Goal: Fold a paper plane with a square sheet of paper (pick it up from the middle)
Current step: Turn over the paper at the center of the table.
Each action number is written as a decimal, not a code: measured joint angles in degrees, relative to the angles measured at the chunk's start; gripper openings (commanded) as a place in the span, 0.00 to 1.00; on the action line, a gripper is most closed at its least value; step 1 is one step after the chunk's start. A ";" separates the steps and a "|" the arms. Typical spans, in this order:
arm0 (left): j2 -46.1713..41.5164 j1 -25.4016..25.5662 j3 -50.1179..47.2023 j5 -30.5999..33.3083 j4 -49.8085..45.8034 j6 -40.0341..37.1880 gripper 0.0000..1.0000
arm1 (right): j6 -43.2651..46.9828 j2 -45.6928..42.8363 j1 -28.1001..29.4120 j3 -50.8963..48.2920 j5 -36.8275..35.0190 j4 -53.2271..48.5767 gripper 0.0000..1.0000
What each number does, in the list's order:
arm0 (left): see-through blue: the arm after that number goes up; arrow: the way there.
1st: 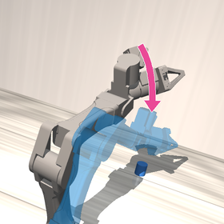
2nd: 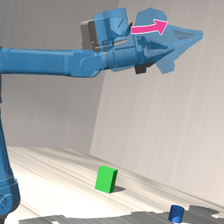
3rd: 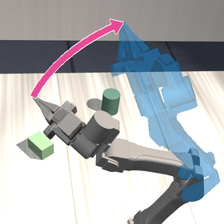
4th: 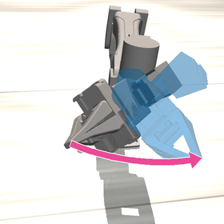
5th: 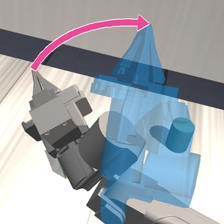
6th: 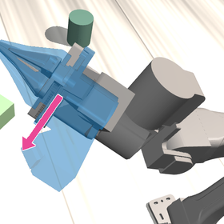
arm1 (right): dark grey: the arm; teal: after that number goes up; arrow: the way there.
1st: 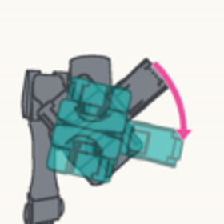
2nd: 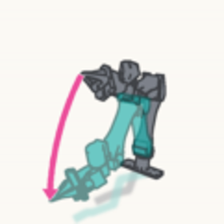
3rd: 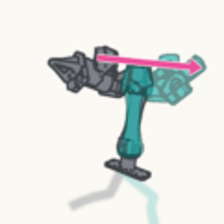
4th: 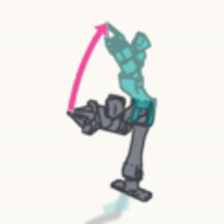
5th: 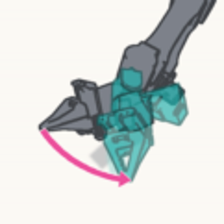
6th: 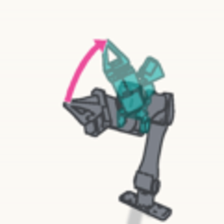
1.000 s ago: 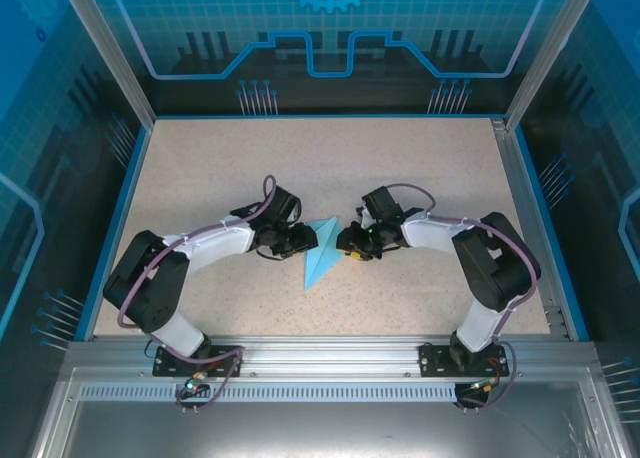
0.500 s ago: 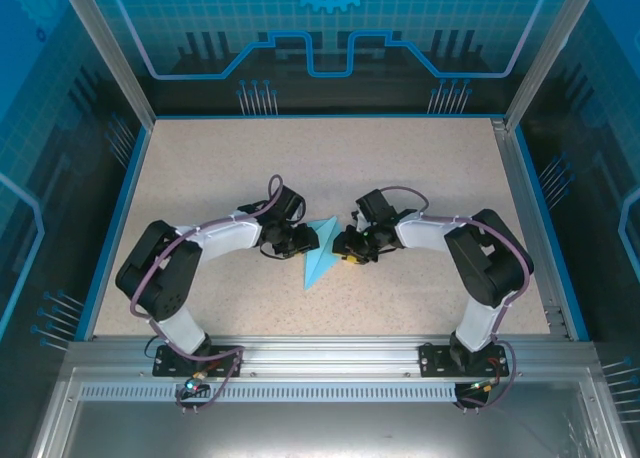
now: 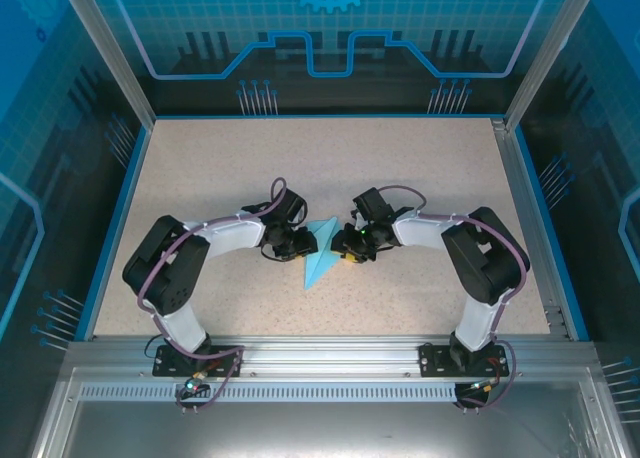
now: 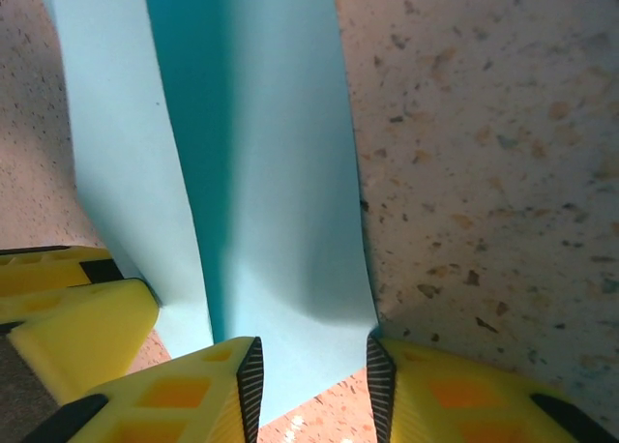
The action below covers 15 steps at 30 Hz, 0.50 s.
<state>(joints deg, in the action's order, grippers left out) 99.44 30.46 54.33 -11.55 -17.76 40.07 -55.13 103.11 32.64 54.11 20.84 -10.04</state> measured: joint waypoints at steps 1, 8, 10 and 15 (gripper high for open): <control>0.39 0.00 0.07 0.00 -0.02 -0.02 0.31 | -0.02 -0.13 0.00 0.00 -0.48 -0.07 0.37; 1.03 -0.22 0.39 -0.15 -0.42 -0.15 0.28 | -0.61 -0.35 0.00 0.00 -1.81 0.07 0.37; 1.03 -0.26 0.39 -0.22 -0.44 -0.17 0.28 | -0.63 -0.33 0.00 0.00 -1.77 0.07 0.37; 1.20 -0.33 0.39 -0.24 -0.57 -0.20 0.25 | -0.90 0.02 -0.02 0.00 -1.18 0.28 0.37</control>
<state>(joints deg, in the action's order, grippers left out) 100.64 30.13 54.72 -11.79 -18.33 39.88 -56.03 103.13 32.62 54.11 19.66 -9.76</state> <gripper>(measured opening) 0.259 0.372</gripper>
